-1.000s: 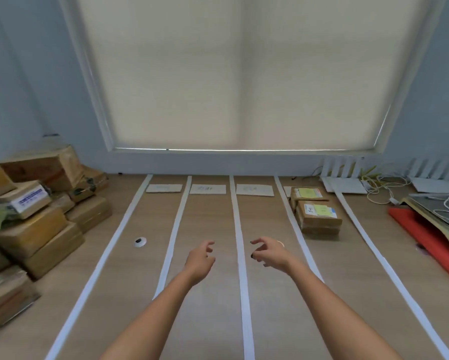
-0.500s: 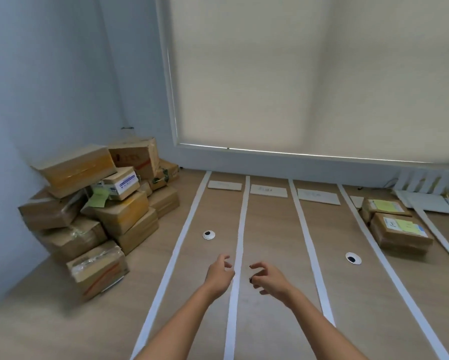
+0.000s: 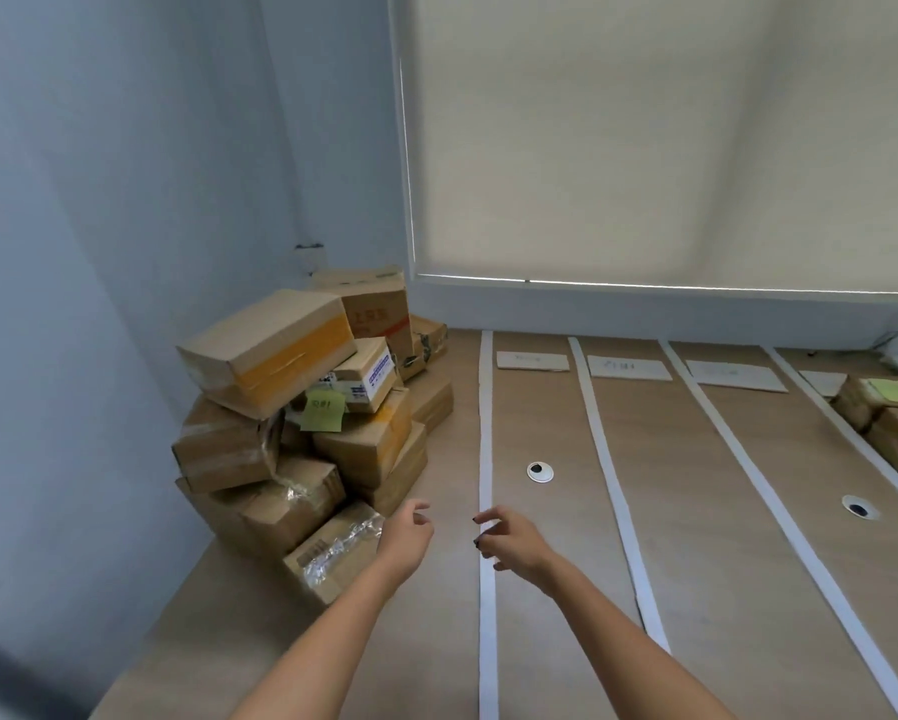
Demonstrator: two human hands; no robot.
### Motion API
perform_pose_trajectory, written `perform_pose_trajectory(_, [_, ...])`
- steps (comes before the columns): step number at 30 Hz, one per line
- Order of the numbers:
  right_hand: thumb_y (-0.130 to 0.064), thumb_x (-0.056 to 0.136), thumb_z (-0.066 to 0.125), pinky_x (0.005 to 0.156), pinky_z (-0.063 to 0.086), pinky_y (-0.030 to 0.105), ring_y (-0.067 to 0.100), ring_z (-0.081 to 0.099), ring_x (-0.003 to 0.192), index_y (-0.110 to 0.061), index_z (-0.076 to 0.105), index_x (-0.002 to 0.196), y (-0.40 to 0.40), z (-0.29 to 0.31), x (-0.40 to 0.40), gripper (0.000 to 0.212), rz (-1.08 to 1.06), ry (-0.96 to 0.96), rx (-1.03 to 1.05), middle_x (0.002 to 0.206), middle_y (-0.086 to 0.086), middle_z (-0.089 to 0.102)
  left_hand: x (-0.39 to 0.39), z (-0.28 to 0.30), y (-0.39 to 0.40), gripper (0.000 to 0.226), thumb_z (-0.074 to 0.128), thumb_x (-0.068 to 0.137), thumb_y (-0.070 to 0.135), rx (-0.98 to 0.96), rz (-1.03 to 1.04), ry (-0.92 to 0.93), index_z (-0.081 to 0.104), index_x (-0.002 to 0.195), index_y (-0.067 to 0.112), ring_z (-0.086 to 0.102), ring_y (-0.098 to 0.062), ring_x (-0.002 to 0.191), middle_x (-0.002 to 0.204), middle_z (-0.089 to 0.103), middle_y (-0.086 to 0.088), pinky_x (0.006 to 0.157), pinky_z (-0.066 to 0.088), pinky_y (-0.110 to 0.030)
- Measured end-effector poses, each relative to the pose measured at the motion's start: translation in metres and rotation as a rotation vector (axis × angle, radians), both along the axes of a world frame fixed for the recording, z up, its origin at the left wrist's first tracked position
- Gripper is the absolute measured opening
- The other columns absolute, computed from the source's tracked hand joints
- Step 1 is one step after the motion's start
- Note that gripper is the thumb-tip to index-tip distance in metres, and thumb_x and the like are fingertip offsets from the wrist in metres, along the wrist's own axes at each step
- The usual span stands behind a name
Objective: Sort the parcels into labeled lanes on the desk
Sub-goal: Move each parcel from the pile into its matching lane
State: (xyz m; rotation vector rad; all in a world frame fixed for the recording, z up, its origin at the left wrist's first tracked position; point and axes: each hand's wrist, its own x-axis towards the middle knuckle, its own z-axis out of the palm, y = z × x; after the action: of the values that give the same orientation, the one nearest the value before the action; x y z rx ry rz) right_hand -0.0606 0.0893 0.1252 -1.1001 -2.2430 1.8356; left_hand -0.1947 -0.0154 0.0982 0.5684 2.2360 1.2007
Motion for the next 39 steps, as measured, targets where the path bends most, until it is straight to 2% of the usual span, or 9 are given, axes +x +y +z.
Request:
perform_pose_trajectory(5, [-0.005, 0.084, 0.052, 0.069, 0.046, 0.028, 0.021, 0.053, 0.084, -0.009, 0.054, 0.12, -0.025, -0.008, -0.059, 0.036, 0.087, -0.086, 0.047, 0.101, 0.012, 0.059, -0.043, -0.01, -0.062, 0.028, 0.051, 0.09, 0.01, 0.01, 0.101, -0.018, 0.055, 0.117, 0.016, 0.056, -0.013, 0.09, 0.105, 0.059, -0.002, 0.069, 0.046, -0.02])
perform_pose_trajectory(8, [-0.01, 0.084, 0.055, 0.077, 0.048, 0.029, 0.02, 0.055, 0.091, -0.01, 0.053, 0.121, -0.033, -0.014, -0.091, 0.037, 0.168, -0.116, 0.129, 0.113, 0.015, 0.061, -0.066, -0.019, -0.092, 0.024, 0.054, 0.091, 0.011, 0.01, 0.232, -0.079, 0.058, 0.114, 0.009, 0.058, -0.026, 0.1, 0.107, 0.06, -0.009, 0.084, 0.047, -0.032])
perform_pose_trajectory(13, [-0.019, 0.087, 0.056, 0.09, 0.047, 0.032, 0.024, 0.055, 0.108, -0.01, 0.048, 0.128, -0.039, -0.031, -0.134, 0.043, 0.202, -0.163, 0.22, 0.125, 0.014, 0.056, -0.093, -0.052, -0.128, 0.018, 0.048, 0.089, 0.004, -0.031, 0.429, -0.142, 0.06, 0.101, 0.012, 0.06, -0.031, 0.09, 0.105, 0.064, -0.016, 0.083, 0.05, -0.039])
perform_pose_trajectory(19, [-0.024, 0.089, 0.055, 0.099, 0.039, 0.032, 0.027, 0.042, 0.13, -0.009, 0.032, 0.142, -0.041, -0.06, -0.162, 0.06, 0.229, -0.203, 0.252, 0.144, 0.014, 0.041, -0.111, -0.097, -0.136, 0.045, 0.045, 0.09, 0.007, -0.184, 0.471, -0.243, 0.042, 0.135, 0.009, 0.055, -0.037, 0.11, 0.122, 0.056, -0.022, 0.092, 0.049, -0.046])
perform_pose_trajectory(22, [-0.021, 0.087, 0.057, 0.089, 0.044, 0.031, 0.027, 0.049, 0.12, -0.01, 0.033, 0.141, -0.043, -0.07, -0.168, 0.06, 0.225, -0.223, 0.175, 0.139, 0.015, 0.047, -0.107, -0.108, -0.126, 0.05, 0.045, 0.091, 0.011, -0.21, 0.434, -0.317, 0.036, 0.14, 0.01, 0.052, -0.034, 0.118, 0.135, 0.048, -0.017, 0.095, 0.048, -0.045])
perform_pose_trajectory(29, [-0.027, 0.089, 0.055, 0.088, 0.047, 0.031, 0.026, 0.056, 0.109, -0.009, 0.041, 0.134, -0.045, -0.073, -0.144, 0.051, 0.183, -0.271, 0.132, 0.125, 0.013, 0.055, -0.102, -0.112, -0.124, 0.046, 0.055, 0.089, 0.013, -0.173, 0.422, -0.376, 0.046, 0.133, 0.005, 0.056, -0.041, 0.114, 0.125, 0.058, -0.023, 0.097, 0.046, -0.049])
perform_pose_trajectory(33, [-0.026, 0.087, 0.051, 0.08, 0.045, 0.034, 0.018, 0.057, 0.089, -0.011, 0.062, 0.095, -0.037, -0.063, -0.117, 0.02, 0.133, -0.261, 0.112, 0.097, 0.006, 0.06, -0.095, -0.092, -0.118, 0.033, 0.053, 0.09, 0.012, -0.131, 0.355, -0.334, 0.058, 0.122, 0.006, 0.06, -0.036, 0.106, 0.116, 0.063, -0.019, 0.093, 0.049, -0.046])
perform_pose_trajectory(36, [-0.025, 0.088, 0.052, 0.086, 0.046, 0.032, 0.022, 0.055, 0.108, -0.008, 0.057, 0.123, -0.031, -0.049, -0.097, 0.039, 0.05, -0.212, 0.076, 0.121, 0.008, 0.059, -0.085, -0.069, -0.102, 0.033, 0.051, 0.092, 0.014, -0.129, 0.292, -0.281, 0.056, 0.124, 0.007, 0.059, -0.033, 0.106, 0.118, 0.062, -0.016, 0.092, 0.05, -0.043])
perform_pose_trajectory(39, [-0.023, 0.087, 0.054, 0.085, 0.044, 0.031, 0.02, 0.053, 0.102, -0.014, 0.051, 0.131, -0.022, -0.031, -0.076, 0.044, -0.05, -0.17, 0.035, 0.126, 0.007, 0.054, -0.076, -0.046, -0.081, 0.033, 0.048, 0.093, 0.015, -0.142, 0.219, -0.201, 0.057, 0.124, 0.008, 0.06, -0.032, 0.106, 0.121, 0.061, -0.015, 0.091, 0.05, -0.039])
